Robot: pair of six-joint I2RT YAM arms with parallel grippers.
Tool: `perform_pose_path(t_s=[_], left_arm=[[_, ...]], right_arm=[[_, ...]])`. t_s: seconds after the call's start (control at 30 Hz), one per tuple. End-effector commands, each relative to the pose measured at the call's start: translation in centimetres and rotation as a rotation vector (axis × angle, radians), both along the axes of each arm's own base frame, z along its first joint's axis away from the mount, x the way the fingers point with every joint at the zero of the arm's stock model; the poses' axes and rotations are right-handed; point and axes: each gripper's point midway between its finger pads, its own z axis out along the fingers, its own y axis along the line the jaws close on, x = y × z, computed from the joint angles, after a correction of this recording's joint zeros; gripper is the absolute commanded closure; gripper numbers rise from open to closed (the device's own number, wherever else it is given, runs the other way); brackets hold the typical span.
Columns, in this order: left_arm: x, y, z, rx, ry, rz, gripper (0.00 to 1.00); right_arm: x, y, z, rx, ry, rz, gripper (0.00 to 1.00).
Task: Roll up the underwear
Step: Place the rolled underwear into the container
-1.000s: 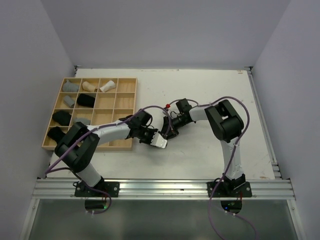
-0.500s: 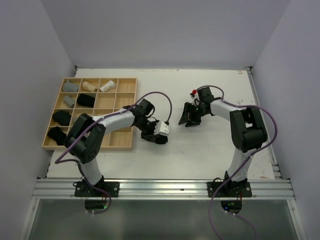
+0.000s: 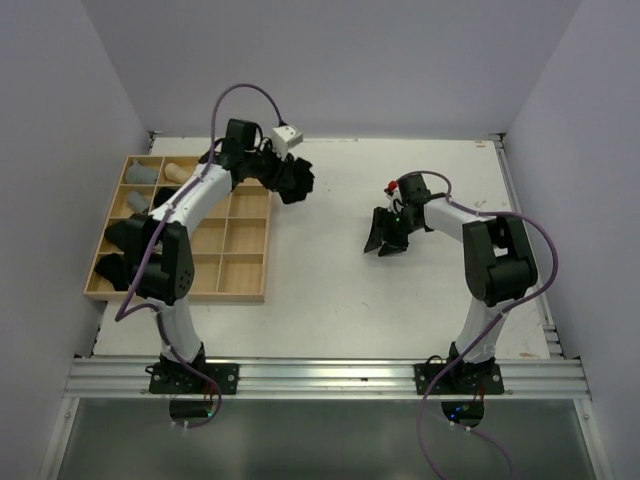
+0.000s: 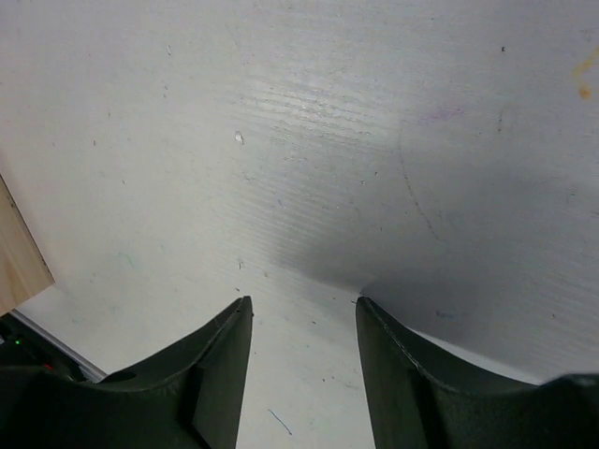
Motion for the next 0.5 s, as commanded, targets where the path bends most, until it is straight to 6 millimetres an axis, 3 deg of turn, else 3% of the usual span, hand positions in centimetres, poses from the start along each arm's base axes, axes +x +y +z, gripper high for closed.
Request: perform_pose_path(t_s=[0.0, 0.1, 0.17, 0.23, 0.27, 0.3, 0.33, 0.37, 0.47], left_arm=[[8.8, 5.9, 8.8, -0.021, -0.309, 0.324, 1.00], [12.6, 12.0, 10.8, 0.094, -0.508, 0.551, 1.00], [14.2, 14.9, 11.3, 0.148, -0.613, 0.640, 1.00], [14.9, 15.9, 10.7, 0.199, -0.660, 0.658, 1.00], [15.3, 16.4, 10.6, 0.218, -0.690, 0.680, 1.00], [15.9, 17.2, 9.3, 0.259, -0.689, 0.707, 1.00], [16.2, 17.6, 8.7, 0.295, -0.704, 0.712, 1.00], [17.0, 18.1, 7.3, 0.321, -0.710, 0.729, 1.00], [17.7, 19.0, 5.5, 0.365, -0.736, 0.769, 1.00]], right_arm=[[0.3, -1.1, 1.8, -0.039, -0.052, 0.007, 0.48], [0.4, -1.3, 1.8, -0.050, -0.058, 0.003, 0.48], [0.2, -1.3, 1.8, -0.050, -0.054, 0.002, 0.47], [0.2, -1.3, 1.7, -0.046, -0.052, -0.005, 0.46], [0.1, -1.2, 1.7, -0.045, -0.051, -0.004, 0.30], [0.2, -1.2, 1.8, -0.042, -0.053, -0.005, 0.28], [0.3, -1.3, 1.8, -0.046, -0.058, -0.010, 0.15], [0.4, -1.4, 2.1, -0.049, -0.065, -0.015, 0.12], [0.3, -1.6, 2.4, -0.060, -0.073, -0.020, 0.11]])
